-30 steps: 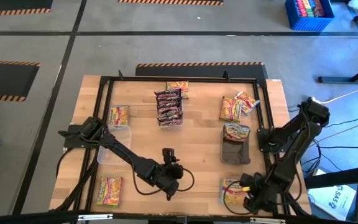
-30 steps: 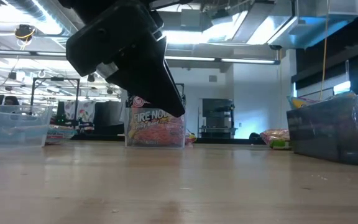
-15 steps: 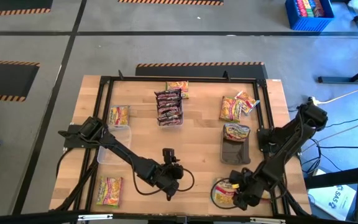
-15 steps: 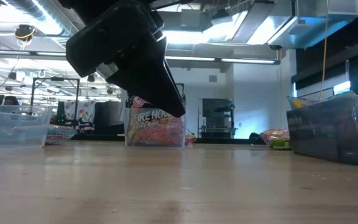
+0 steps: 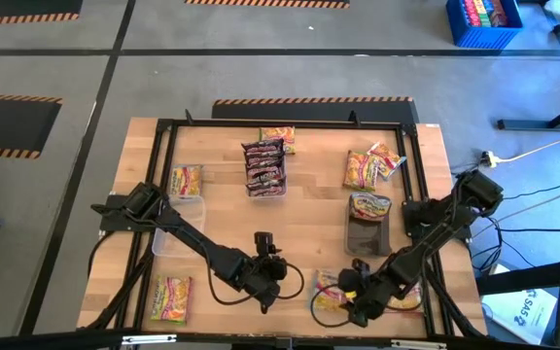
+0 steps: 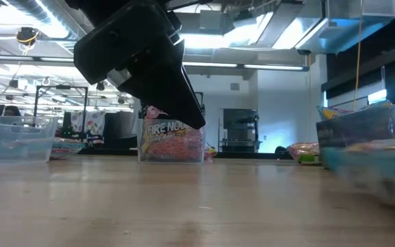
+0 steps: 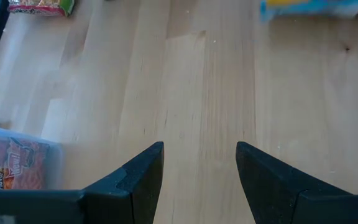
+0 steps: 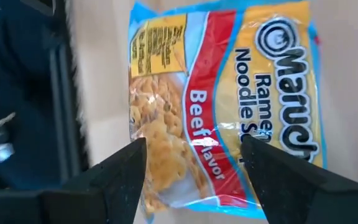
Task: Sort Maruchan noodles
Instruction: Put the blue noodle pack into the black bin
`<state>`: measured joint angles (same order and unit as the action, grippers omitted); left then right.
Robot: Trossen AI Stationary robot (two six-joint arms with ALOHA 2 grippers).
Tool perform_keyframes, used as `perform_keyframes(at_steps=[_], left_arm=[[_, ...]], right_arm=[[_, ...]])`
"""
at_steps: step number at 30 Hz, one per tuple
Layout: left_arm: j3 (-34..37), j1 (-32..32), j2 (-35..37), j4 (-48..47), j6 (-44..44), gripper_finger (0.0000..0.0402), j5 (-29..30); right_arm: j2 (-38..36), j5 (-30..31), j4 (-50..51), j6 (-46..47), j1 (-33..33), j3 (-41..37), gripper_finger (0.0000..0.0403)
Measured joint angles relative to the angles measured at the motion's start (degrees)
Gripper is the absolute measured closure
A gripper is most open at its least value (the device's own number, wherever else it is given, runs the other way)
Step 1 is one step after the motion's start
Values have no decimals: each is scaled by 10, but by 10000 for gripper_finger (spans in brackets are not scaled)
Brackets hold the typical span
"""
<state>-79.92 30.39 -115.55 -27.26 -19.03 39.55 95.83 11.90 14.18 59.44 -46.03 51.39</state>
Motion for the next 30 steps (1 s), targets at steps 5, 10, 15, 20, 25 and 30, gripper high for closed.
perform_keyframes(at_steps=[5,10,15,20,25,30], left_arm=[[0,0,0,0,0,206,0],[0,0,0,12,1,206,0],[0,0,0,37,1,206,0],[-5,1,0,138,0,206,-37],[-8,-1,-1,244,31,206,-107],[-9,-20,-27,284,26,206,-216]], right_arm=[[1,36,-22,-47,31,-1,139],[1,50,-23,-76,67,-1,139],[-2,32,-23,-106,96,-1,139],[-10,-29,-22,-114,90,0,139],[-10,-36,-20,-101,71,0,139],[-15,-57,-20,-67,35,0,139]])
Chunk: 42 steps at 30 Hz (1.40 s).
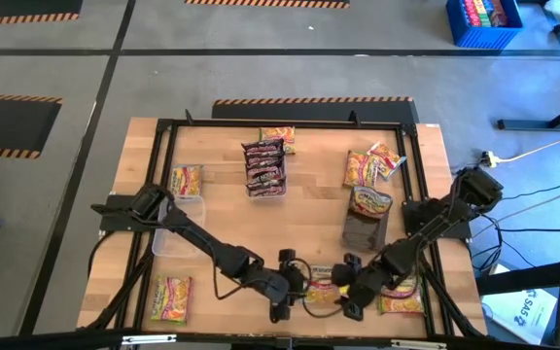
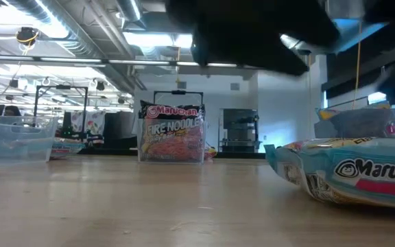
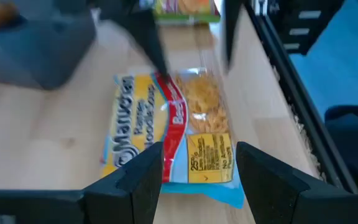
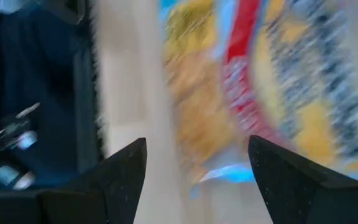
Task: Sort Maruchan noodles
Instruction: Put the blue noodle pack into the black bin
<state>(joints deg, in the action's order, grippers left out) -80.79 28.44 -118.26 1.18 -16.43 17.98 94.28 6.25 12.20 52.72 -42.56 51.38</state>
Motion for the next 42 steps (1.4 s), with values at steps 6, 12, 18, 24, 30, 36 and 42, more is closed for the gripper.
perform_keyframes(at_steps=[6,12,18,24,30,36,42], left_arm=[[0,-21,-7,-10,-30,206,-53],[0,-21,14,-131,-45,206,7],[0,-17,38,-243,-70,206,93],[0,-11,77,-358,-114,206,129],[0,24,95,-334,-105,206,145],[1,47,58,-262,-57,206,159],[0,36,10,-171,-5,206,126]], right_arm=[[14,4,1,39,-45,0,139],[52,24,-20,35,-43,0,139],[57,69,-83,-6,-23,0,139],[57,71,-153,-35,15,0,139],[36,64,-128,-22,34,4,139],[10,127,-68,-19,36,30,139],[14,152,-41,-15,64,26,139]])
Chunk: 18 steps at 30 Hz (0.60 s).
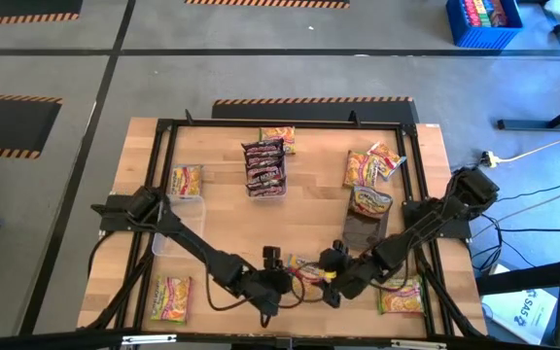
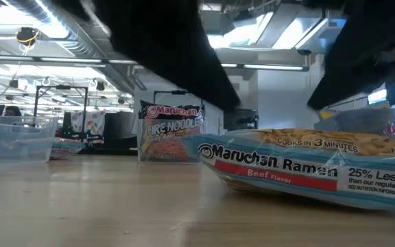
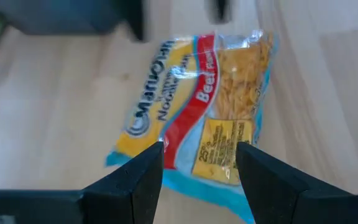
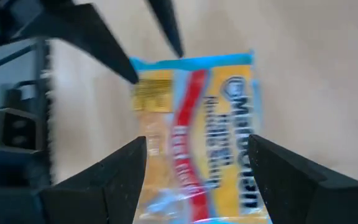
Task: Sort Maruchan noodles
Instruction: Put the blue noodle pack into the black bin
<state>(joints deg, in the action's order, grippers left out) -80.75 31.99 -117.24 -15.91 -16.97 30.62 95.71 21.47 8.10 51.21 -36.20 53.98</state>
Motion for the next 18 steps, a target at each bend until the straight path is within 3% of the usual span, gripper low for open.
perform_keyframes(at_steps=[7,13,18], left_arm=[[0,-25,-6,-23,-3,206,-74],[0,-39,-4,-145,-21,206,-79],[0,-51,9,-164,-24,206,-80]], right_arm=[[1,-2,4,-5,38,-14,139],[1,-1,7,-22,41,-14,139],[1,1,5,-21,45,-14,139]])
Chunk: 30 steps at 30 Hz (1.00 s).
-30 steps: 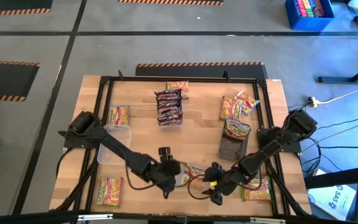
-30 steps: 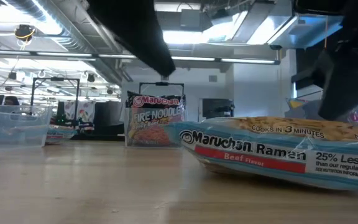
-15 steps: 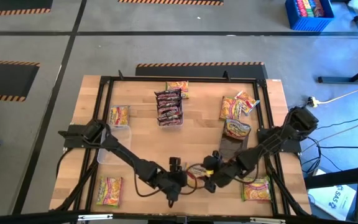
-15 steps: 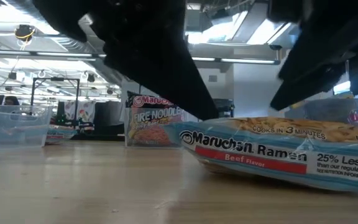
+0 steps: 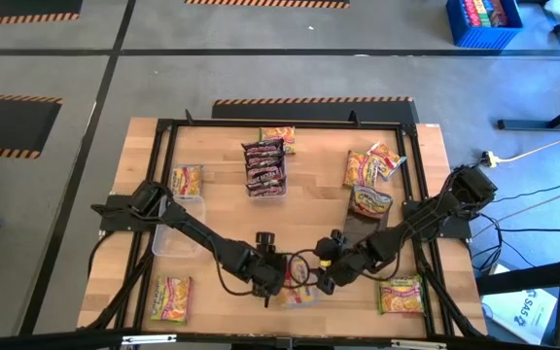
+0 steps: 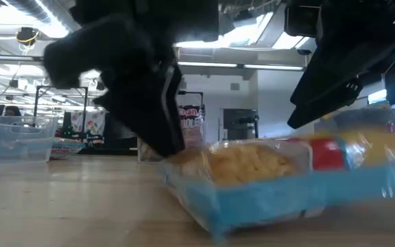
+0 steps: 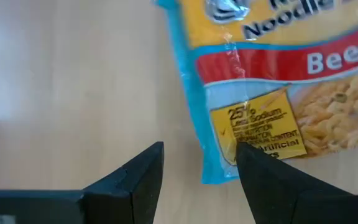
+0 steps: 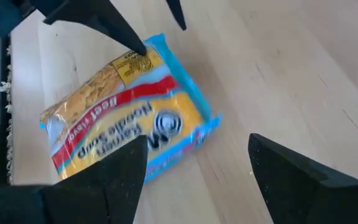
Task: Sort Maruchan noodles
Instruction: Put the blue noodle pack into the black bin
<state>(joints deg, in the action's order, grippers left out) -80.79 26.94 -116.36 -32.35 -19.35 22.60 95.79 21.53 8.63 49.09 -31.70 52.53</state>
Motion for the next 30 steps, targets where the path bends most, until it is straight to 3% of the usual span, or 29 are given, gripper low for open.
perform_keyframes(at_steps=[6,12,16,23,30], left_arm=[[0,4,9,-3,0,206,21],[0,26,17,-3,2,206,20],[0,48,20,-3,1,206,62],[0,84,17,43,1,206,118],[1,84,-6,57,15,206,97]], right_arm=[[0,-32,-5,3,10,0,131],[0,-76,-32,26,-3,0,86],[0,-78,-30,70,-19,0,68],[45,-109,-80,112,-25,0,74],[91,-123,-109,139,-24,0,89]])
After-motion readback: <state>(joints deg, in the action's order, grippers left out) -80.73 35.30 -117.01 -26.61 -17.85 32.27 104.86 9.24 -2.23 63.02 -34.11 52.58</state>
